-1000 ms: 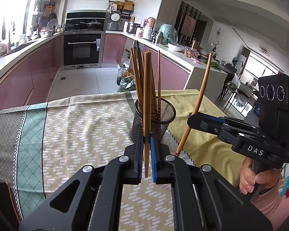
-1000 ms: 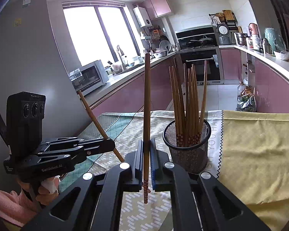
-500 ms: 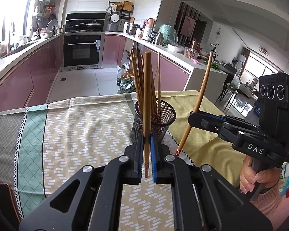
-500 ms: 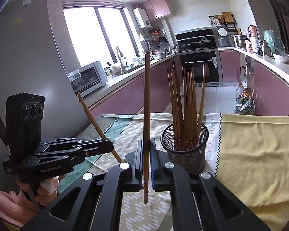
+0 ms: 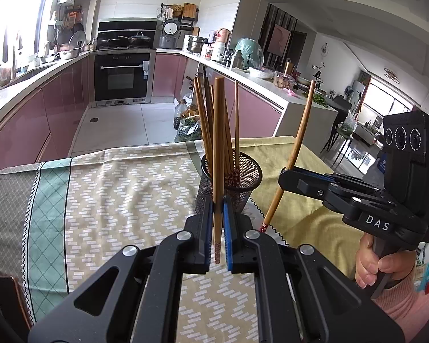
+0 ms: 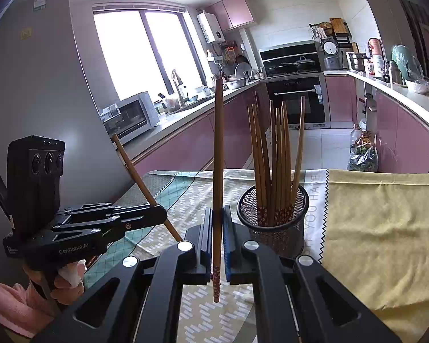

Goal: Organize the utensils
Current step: 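Hold both chopsticks upright beside the mesh holder with both tools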

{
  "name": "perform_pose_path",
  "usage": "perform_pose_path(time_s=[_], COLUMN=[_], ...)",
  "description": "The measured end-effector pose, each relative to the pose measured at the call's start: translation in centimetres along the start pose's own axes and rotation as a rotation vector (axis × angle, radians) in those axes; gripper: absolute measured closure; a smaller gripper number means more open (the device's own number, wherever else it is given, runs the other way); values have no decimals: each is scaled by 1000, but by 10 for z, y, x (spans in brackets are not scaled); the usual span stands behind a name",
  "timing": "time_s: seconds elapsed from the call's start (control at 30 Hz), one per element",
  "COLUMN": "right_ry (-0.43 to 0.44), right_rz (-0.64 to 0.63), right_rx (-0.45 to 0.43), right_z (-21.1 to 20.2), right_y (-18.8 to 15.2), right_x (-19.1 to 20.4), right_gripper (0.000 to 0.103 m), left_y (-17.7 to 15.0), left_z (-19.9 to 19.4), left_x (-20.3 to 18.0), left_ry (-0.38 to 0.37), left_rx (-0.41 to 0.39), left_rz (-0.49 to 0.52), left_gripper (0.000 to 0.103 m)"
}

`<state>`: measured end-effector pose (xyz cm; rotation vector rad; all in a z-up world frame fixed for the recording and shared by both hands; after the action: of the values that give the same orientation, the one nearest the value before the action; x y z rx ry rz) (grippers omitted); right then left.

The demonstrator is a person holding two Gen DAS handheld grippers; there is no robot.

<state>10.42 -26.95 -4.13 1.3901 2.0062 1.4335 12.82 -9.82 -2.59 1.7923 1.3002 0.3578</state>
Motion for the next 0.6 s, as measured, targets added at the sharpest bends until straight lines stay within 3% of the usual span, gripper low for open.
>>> perform_pose_path(time_s=[0.6], right_ry=[-3], right_rz=[1], right_rx=[-11], right_z=[0], right_y=[7], right_x=[-2], right_gripper=[97], left_y=[4], left_z=[1], left_x=[-4], left_ry=[6], left_rx=[-11], left_rz=[22], left_gripper=[95])
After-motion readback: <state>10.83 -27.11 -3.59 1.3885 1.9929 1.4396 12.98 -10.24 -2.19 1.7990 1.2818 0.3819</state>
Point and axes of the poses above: each gripper's, at about its wrist camera, not at the fingertips, and z roughly the way its jaws point, x to its left, y to its top, the point moved 5 cm from there along z, roughly the way its jaws point, and after that the axes turned 3 degrees about -z, right-handed, at the moved point
